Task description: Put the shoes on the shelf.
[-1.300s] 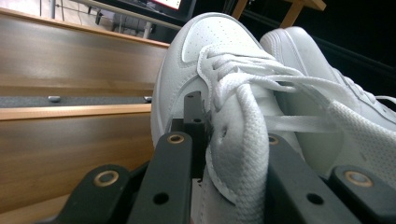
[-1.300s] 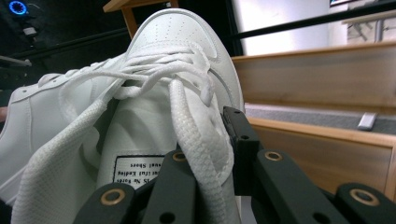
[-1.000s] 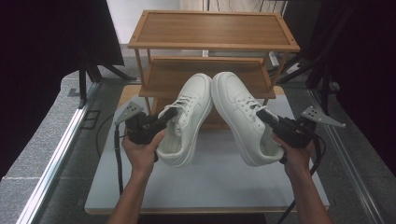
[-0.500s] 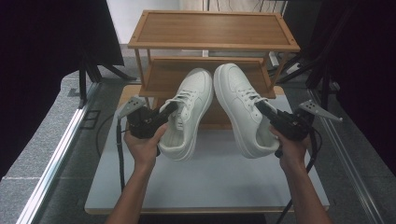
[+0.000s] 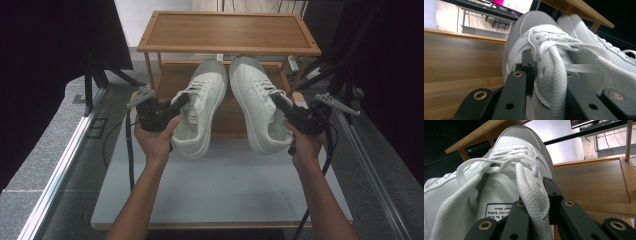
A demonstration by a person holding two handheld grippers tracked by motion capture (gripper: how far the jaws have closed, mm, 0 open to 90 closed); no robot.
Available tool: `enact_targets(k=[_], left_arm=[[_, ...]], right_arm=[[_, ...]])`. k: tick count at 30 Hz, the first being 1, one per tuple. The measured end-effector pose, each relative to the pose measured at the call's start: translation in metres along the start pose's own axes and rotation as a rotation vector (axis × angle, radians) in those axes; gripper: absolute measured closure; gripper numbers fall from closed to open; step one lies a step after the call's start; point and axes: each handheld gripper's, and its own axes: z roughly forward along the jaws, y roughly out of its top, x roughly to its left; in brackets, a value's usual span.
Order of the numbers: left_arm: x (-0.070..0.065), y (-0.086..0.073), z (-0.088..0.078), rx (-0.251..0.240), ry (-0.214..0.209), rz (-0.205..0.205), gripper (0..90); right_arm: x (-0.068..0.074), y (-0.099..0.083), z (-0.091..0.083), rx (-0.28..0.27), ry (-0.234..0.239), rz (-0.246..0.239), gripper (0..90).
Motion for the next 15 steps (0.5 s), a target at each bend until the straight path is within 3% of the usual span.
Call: enact_targets(k=[15], left_arm=[[0.006,0.020,0.031,0.001,0.032,-0.044,81.1]], right_arm=[[0.002,0.019,0.030,0.012,-0.101,0.034,83.0]])
